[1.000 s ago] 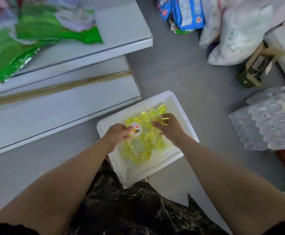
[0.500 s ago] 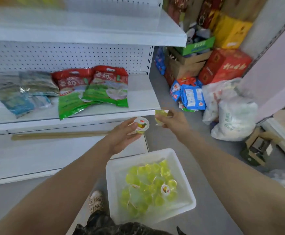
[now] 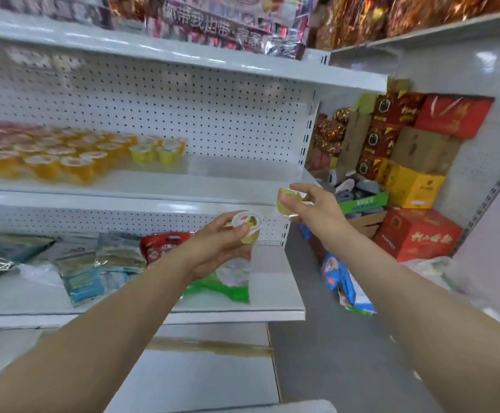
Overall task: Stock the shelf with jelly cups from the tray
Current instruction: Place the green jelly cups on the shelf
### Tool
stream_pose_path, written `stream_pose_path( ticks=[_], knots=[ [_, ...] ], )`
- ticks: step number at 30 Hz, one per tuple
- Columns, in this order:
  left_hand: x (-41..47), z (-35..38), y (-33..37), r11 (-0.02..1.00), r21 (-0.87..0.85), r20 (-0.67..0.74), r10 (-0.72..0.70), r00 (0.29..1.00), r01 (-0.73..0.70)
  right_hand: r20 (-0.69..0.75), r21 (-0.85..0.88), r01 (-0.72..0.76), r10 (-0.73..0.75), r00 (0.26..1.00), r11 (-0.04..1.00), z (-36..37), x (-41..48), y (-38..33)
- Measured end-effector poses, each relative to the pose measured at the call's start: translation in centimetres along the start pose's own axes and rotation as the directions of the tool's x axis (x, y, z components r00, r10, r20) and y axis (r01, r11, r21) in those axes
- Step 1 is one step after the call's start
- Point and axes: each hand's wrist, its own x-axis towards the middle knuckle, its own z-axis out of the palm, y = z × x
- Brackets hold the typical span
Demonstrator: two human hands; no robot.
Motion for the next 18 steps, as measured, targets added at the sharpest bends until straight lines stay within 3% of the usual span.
stream_pose_path(
  ticks=[6,10,14,18],
  knots=[
    [1.4,-2.6,8.1,0.999,0.027,-0.056,0.045,0.997,-0.043,0.068,-0.008,0.074,-0.074,0.995,0.997,4.1,5.0,-5.7],
    [2.3,-6.1,13.1,0.966,0.258,-0.086,0.053,0.995,-0.029,0.131,0.053,0.097,-0.104,0.986,0.994,7.9,7.8,-8.4],
    [3.3,-10.1,17.5,0.803,0.594,-0.199,0.074,0.977,0.061,0.199,0.034,0.107,-0.111,0.974,0.994,12.2,10.5,-9.9],
    [4.7,-13.7,21.2,0.586,0.799,-0.287,0.173,0.942,0.136,0.222,-0.051,0.126,-0.112,0.969,0.991,17.1,13.1,-10.1]
  ],
)
